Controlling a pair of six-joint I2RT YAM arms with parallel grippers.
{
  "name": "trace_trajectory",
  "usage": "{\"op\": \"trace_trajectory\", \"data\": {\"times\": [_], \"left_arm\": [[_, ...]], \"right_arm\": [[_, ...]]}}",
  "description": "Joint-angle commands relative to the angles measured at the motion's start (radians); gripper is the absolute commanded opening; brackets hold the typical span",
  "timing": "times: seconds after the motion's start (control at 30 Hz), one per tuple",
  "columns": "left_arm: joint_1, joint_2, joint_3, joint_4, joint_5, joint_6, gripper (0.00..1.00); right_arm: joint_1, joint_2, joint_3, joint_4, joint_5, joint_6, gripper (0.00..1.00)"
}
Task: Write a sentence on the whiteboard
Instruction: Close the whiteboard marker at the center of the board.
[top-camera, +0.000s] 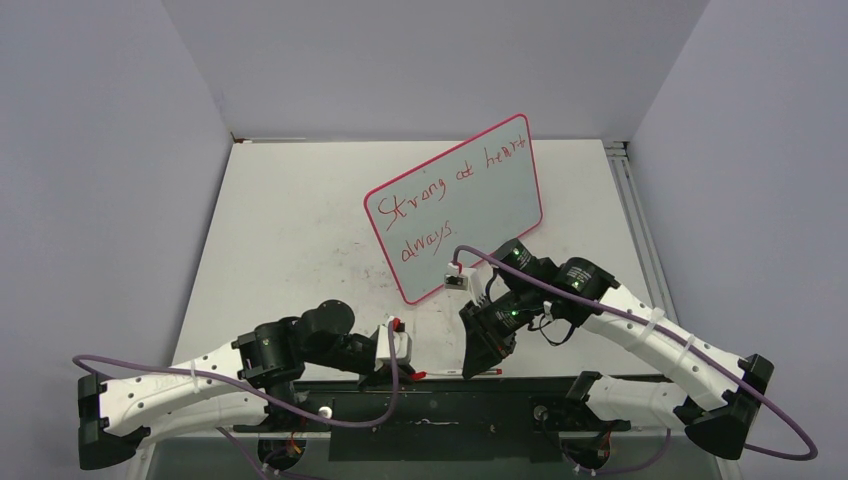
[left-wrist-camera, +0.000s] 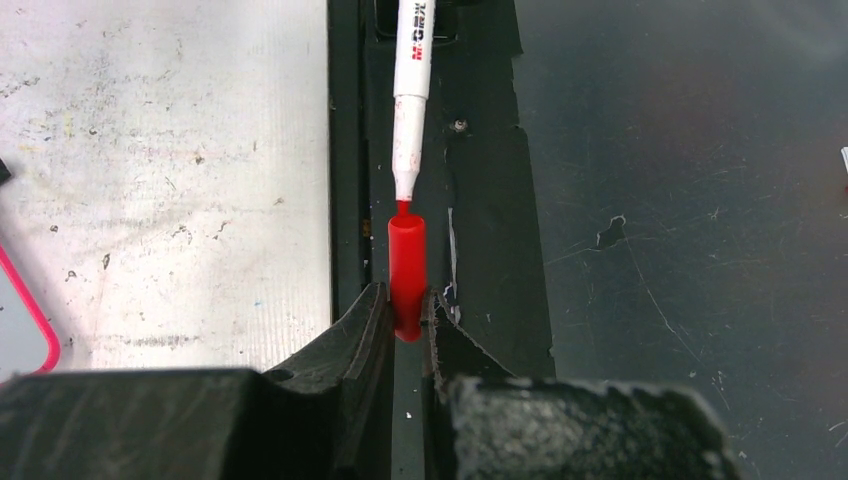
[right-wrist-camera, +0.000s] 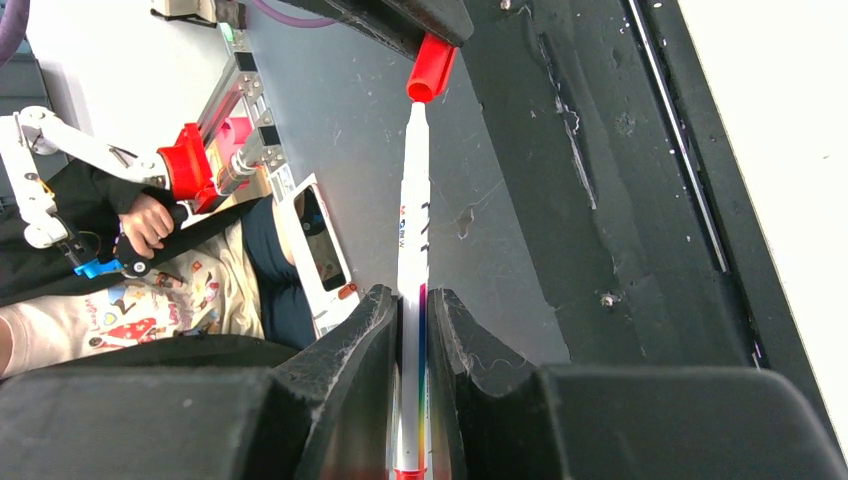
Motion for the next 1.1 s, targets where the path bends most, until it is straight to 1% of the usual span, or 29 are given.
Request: {"op": "trace_trajectory", "data": {"times": [0.0, 0.63, 0.9, 1.07], "left_arm": [[-0.007, 0.001, 0.004, 0.058, 0.027, 0.006, 0.0], [-0.015, -0.004, 0.002, 0.062, 0.018, 0.004, 0.0], [-0.022, 0.022, 0.006, 0.061, 0.022, 0.002, 0.0], [-0.024, 0.045, 0.013, 0.062, 0.026, -0.003, 0.0]], "right_arm": [[0.003, 0.001, 0.018, 0.034, -0.034, -0.005, 0.05], [0.006, 0.031, 0.017, 0.021, -0.037, -0.032, 0.05], [0.015, 0.086, 0.042, 0.021, -0.055, -0.064, 0.05], [0.026, 0.138, 0.086, 0.003, -0.06, -0.095, 0.05]]}}
